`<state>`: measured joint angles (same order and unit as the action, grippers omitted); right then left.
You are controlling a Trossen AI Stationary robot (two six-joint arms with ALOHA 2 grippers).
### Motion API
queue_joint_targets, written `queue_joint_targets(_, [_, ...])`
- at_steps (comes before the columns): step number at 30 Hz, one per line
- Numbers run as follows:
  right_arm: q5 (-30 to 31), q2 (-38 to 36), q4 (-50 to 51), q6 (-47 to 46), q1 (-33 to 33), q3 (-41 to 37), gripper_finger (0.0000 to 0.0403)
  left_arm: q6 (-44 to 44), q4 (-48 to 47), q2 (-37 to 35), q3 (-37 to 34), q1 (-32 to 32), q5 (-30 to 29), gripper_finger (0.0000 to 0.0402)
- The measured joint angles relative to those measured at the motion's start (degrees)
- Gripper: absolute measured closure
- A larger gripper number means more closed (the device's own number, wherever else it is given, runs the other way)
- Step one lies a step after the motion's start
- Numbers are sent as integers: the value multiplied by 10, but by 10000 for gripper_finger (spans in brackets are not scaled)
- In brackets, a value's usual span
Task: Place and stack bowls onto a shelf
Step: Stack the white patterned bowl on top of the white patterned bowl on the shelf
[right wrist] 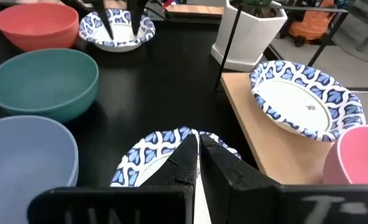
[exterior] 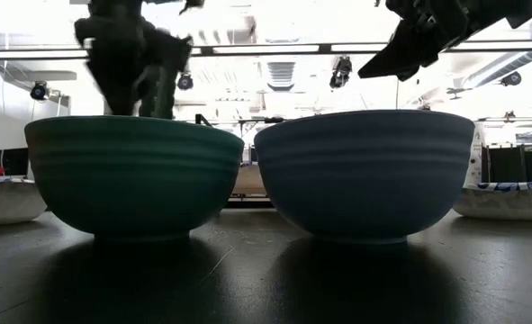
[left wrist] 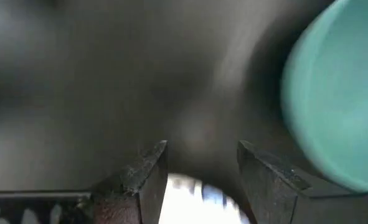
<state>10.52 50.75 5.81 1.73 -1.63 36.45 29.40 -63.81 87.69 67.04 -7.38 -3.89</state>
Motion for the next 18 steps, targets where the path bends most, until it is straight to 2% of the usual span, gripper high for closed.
queue_joint_targets(3, [0, 2, -2, 16, 0, 0, 394, 154, -78, 21, 2, -1, 60, 229])
queue_joint_targets(5, [0, 3, -4, 23, 0, 0, 394, 215, -87, 22, -13, -10, 73, 229])
queue_joint_targets(12, [0, 3, -3, 34, 0, 0, 394, 289, -42, -5, -74, -35, 83, 229])
queue_joint_targets(18, [0, 3, -2, 33, 0, 0, 394, 333, -24, -17, -87, -44, 61, 229])
